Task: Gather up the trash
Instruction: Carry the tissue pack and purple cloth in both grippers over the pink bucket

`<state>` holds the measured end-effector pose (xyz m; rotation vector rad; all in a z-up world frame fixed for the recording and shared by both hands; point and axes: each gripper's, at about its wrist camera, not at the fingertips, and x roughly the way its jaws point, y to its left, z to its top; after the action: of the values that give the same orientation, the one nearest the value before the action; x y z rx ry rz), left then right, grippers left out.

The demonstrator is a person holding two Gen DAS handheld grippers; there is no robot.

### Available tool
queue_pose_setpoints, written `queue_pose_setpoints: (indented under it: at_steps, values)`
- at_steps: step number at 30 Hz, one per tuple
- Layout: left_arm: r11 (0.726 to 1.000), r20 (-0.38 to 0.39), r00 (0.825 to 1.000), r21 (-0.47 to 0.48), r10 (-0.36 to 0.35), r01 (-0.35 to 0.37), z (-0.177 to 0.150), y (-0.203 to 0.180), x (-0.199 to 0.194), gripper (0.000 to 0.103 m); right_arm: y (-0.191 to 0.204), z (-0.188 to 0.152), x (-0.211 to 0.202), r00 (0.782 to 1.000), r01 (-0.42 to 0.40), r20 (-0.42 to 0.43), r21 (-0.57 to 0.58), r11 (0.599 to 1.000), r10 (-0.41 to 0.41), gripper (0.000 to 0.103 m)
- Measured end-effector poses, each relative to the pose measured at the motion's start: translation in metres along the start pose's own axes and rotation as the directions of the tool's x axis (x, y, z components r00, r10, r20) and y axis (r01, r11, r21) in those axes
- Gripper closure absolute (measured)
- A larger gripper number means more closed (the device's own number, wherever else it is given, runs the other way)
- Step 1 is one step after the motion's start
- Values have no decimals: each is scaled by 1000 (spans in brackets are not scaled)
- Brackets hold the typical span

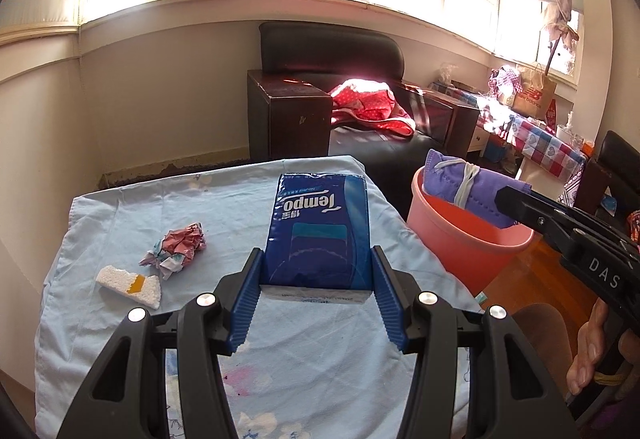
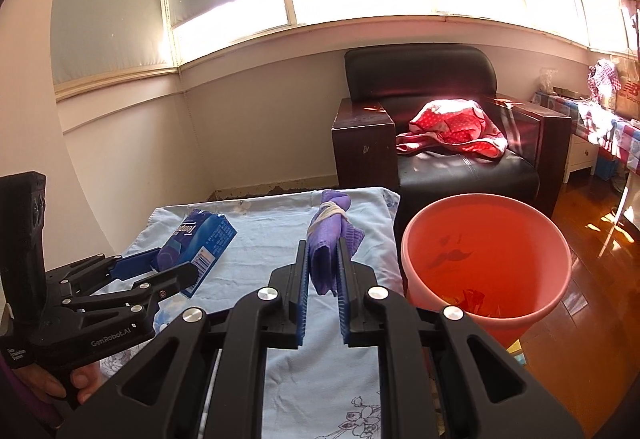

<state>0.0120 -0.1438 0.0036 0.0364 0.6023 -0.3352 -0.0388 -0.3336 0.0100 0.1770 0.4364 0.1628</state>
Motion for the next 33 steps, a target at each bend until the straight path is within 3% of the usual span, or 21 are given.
queue_pose_setpoints:
  at_steps: [15, 33]
  values:
    - [997, 23, 998, 42, -62, 61, 29, -57, 28, 51, -56, 5, -18, 988, 131, 69, 79, 988, -137, 90]
    - [984, 10, 991, 119, -137, 135, 46, -122, 72, 51, -99, -1, -18, 973, 214, 58, 135, 968, -223, 90]
